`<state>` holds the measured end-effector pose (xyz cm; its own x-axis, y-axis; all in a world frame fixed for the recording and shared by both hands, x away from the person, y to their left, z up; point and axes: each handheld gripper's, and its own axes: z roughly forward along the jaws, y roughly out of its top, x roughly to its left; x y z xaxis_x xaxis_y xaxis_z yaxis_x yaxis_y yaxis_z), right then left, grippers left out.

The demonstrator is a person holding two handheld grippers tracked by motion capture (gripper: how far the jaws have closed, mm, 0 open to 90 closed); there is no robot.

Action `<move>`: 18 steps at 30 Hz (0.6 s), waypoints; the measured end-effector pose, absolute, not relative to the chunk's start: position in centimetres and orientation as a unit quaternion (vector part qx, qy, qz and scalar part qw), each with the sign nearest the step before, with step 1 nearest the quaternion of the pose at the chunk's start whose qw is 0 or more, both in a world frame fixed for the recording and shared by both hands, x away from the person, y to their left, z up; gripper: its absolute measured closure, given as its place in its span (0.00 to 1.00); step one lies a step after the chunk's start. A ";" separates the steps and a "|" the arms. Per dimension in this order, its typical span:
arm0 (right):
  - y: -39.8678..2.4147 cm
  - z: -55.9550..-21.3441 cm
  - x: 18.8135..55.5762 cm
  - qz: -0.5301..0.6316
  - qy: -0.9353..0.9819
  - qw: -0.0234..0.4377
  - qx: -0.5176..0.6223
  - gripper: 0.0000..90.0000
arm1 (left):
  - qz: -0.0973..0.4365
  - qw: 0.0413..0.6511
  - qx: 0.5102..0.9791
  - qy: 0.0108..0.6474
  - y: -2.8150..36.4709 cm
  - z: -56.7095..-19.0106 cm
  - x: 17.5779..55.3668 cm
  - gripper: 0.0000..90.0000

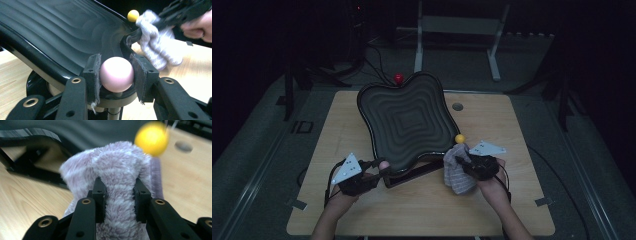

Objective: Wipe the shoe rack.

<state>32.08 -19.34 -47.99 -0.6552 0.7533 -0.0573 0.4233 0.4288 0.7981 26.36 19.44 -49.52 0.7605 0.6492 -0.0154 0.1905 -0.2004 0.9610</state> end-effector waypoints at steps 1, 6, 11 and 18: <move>-19.4 -48.4 32.2 0.394 0.820 0.203 0.363 0.77 | 0.203 0.565 0.749 0.281 19.4 -49.5 26.4 0.67; -19.5 -47.4 31.8 0.404 0.814 0.189 0.371 0.77 | 0.201 0.565 0.749 0.281 19.4 -49.5 26.4 0.67; -18.5 -47.0 31.6 0.408 0.813 0.211 0.357 0.77 | 0.199 0.566 0.750 0.281 19.5 -49.5 26.4 0.67; -18.3 -48.1 31.7 0.395 0.817 0.194 0.373 0.77 | 0.195 0.565 0.751 0.280 19.5 -49.4 26.5 0.67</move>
<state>31.66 -18.33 -48.12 -0.6466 0.7625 -0.0215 0.4564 0.4094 0.7900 26.51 19.46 -49.40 0.7666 0.6417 -0.0226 0.2001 -0.2052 0.9580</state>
